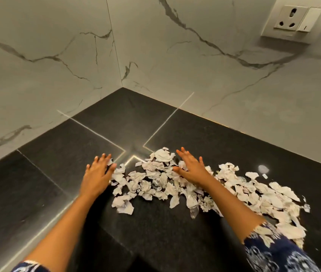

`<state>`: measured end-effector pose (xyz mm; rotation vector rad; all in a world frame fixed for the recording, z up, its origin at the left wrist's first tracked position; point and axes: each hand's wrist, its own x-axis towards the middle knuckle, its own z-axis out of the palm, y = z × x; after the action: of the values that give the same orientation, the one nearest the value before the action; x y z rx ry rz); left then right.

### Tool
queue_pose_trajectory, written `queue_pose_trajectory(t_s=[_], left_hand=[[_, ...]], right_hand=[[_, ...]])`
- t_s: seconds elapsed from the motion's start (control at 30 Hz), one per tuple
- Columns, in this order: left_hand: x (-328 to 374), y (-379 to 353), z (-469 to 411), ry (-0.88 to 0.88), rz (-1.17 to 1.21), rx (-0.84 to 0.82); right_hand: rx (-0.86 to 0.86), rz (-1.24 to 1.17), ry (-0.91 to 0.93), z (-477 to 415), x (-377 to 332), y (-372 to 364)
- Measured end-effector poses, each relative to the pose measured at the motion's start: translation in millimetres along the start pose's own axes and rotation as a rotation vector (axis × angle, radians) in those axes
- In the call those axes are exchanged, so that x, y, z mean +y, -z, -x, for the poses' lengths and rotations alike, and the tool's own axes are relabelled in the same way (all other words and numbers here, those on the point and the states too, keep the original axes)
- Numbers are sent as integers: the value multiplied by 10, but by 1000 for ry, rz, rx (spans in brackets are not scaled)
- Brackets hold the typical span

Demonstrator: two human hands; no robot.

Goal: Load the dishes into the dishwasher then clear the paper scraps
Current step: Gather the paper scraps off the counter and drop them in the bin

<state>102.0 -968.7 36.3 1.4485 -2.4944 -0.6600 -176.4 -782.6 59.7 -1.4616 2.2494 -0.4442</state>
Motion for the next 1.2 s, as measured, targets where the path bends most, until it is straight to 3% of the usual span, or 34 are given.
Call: queue_pose_trajectory(t_s=[0.27,0.5,0.63,0.7,0.77,0.83,0.9,0.97,1.07,1.2], left_hand=[[721,-474,48,-82,-48,-2],[1310,-734,119,-180,-51,-51],[1618,-840,179,-296,58,-156],[1661,-780,129,-223,270,-119],[1573,-709,-18,-116,371,-25],[1500,-707,-199,-85,274,-21],[1609,-804,-310,-129,184,-84],[1860,-943,-297,-219,143,-140],[2203,-1121,-169,-338,64,-171],[2384,-1221,-97,-338,65,-217]], right_hand=[[-18,202,151,-116,-167,-179],[36,221,72,269,173,105],[316,93,31,660,432,307],[541,-41,-33,959,668,392],[740,-60,-179,1277,984,450],[821,-1,-482,1575,1372,494],[740,-51,-787,1785,1679,549],[593,-119,-887,1797,1829,558],[462,-26,-748,1615,1806,493],[437,-46,-638,1356,1586,478]])
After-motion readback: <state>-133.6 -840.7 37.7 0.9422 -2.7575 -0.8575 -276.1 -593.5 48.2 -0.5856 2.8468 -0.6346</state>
